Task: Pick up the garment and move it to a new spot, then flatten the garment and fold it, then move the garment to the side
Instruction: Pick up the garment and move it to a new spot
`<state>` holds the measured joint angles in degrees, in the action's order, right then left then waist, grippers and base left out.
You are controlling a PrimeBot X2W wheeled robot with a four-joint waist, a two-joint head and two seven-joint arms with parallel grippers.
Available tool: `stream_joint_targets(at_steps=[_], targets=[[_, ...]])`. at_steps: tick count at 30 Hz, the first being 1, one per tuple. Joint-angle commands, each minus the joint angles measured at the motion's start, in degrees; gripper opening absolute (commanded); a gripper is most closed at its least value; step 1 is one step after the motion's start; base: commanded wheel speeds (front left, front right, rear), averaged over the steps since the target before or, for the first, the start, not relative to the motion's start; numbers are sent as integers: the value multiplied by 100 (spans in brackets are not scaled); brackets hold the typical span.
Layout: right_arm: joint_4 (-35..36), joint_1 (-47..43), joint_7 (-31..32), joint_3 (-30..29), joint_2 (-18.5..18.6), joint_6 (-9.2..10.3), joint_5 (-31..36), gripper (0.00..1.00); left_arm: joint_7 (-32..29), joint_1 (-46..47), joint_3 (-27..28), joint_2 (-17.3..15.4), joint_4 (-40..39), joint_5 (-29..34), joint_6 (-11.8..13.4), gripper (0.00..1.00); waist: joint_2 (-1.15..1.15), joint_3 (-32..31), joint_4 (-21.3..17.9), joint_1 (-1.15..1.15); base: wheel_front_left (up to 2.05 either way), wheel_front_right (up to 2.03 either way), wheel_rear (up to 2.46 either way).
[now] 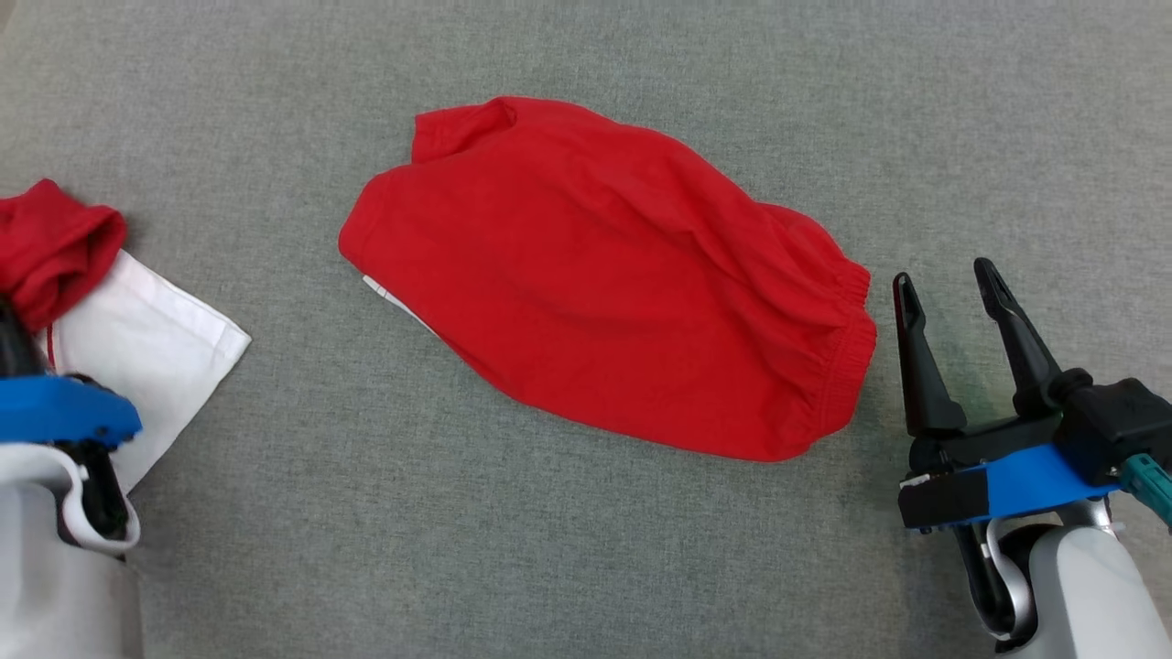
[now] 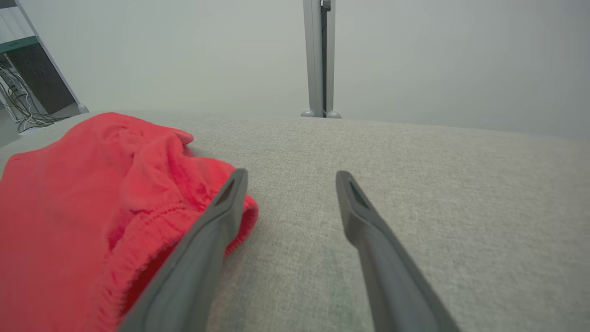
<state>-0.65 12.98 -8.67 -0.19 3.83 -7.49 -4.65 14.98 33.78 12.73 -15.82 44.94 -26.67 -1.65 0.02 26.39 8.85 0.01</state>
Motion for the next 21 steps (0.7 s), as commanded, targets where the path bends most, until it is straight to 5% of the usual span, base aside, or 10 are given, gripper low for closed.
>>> stream_joint_targets(at_steps=[1,3,4,5,21], targets=[[-38,56,-49,-6,-4,-1,-6,100,26,-193,80,93,-55,48,-26,0,-2,-67,-38,-1,0,0,0],[-104,20,-93,-11,-23,-1,-43,100,28,-403,204,194,-266,184,1,0,-2,-184,-75,-1,0,0,0],[-155,-3,-119,-4,-30,-1,-49,100,27,-553,248,281,-382,276,17,86,-2,-280,-98,-1,0,0,0],[-193,-29,-157,-15,-37,-1,-59,100,27,-692,265,358,-494,376,10,100,-2,-377,-108,-1,0,0,0],[-657,-675,-232,16,-88,-1,-196,100,28,-2453,-776,1176,-2544,1864,-27,100,-2,-1863,-530,-1,0,0,0]])
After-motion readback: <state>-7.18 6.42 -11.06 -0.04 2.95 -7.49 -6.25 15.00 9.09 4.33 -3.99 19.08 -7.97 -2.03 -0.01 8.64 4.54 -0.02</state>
